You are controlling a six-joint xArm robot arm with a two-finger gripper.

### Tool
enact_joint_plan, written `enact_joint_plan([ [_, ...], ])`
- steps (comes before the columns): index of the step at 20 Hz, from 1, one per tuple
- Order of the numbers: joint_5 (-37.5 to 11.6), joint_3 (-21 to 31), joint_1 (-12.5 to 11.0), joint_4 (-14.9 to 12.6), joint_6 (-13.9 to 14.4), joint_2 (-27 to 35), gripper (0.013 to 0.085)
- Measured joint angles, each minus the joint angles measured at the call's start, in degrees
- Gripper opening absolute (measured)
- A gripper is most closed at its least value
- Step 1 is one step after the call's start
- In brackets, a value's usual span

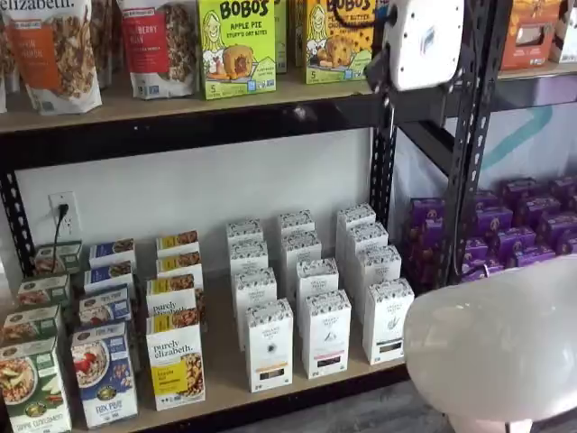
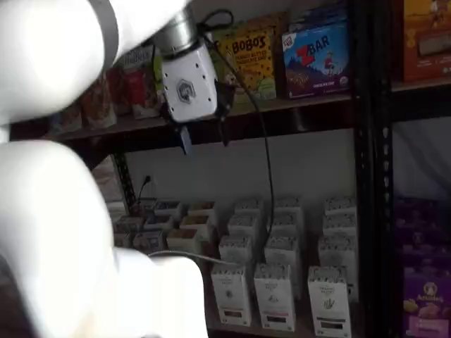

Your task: Pick up the white box with a green strip in the middle, on the bottom shelf, the sixth box from the left

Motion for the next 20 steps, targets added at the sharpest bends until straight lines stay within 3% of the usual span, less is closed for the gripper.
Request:
enact_joint_plan([
  [5, -7.9, 8.3, -1.1, -2.4, -0.4, 1.6, 0.085],
  [11, -23.9, 19.5, -3.2, -3.6, -0.5, 3.4, 0.085],
  [18, -41.2, 27.6, -6.6, -6.4, -0.4, 12.2, 0.085],
  [20, -43.5, 27.9, -7.6, -7.2, -0.6, 15.9, 0.085],
])
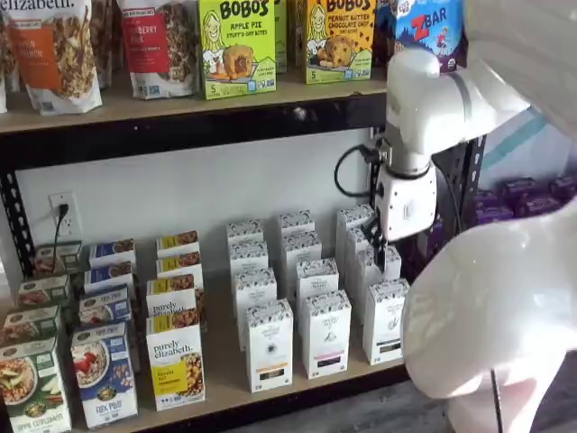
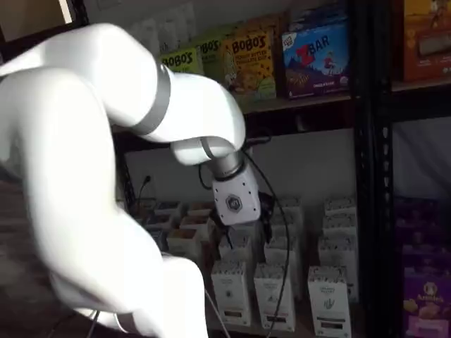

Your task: Pick up the white box with a green strip in the middle, on the bottom shelf, the sixth box from the left

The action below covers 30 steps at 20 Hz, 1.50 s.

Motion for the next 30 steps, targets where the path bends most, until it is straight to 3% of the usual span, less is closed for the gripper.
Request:
enact_joint_plan([
  [3, -4.1, 0.2, -1.8, -0.8, -0.8, 5.6, 0.085],
  [6, -13.6, 1.5, -4.6, 0.7, -3.7, 11.8, 0.085],
  [8, -20.1, 1.9, -5.9, 0.1, -4.0, 16.1, 0.085],
  [12, -28.7, 0.1, -7.0, -3.4, -1.3, 25.0, 0.085],
  [15, -33.1, -2.0, -6.6, -0.9, -3.1, 30.9, 0.085],
  [17, -36.2, -3.4, -6.7, -3.5, -0.6, 34.5, 0.085],
  [20, -38.8, -6.8, -6.9, -10.4, 6.2, 40.0, 0.085],
  [22, -40.0, -9.5, -6.6, -13.2, 9.1, 44.0, 0.085],
  [26, -41.1, -14.6, -6.6, -15.4, 11.4, 50.1, 0.085],
  [30, -39.5, -20.4, -6.8, -15.3, 10.9, 55.6, 0.085],
])
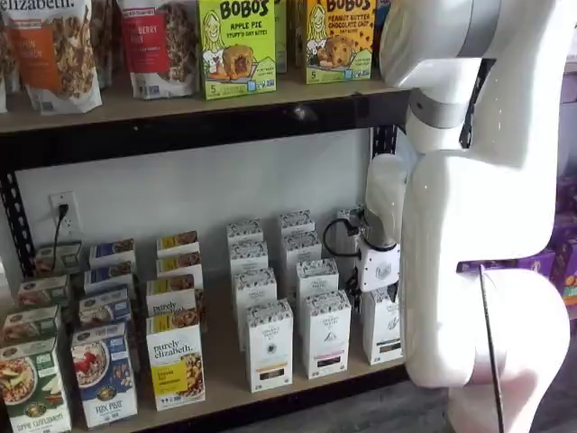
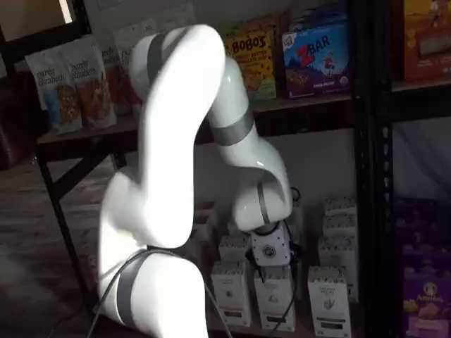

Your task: Pick up the white box with a green strip in the middle, on the bottom shelf, the sixth box from the left

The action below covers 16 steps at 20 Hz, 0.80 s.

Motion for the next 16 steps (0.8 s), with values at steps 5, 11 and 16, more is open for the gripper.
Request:
enact_joint_plan([
  [5, 1.0, -7.6, -1.5, -1.1, -0.4, 6.7, 0.085],
  [11, 1.7, -15.8, -3.1, 5.1, -8.2, 12.9, 0.085],
  [16, 3.6, -20.5, -4.2, 6.1, -10.2, 16.3, 0.085],
])
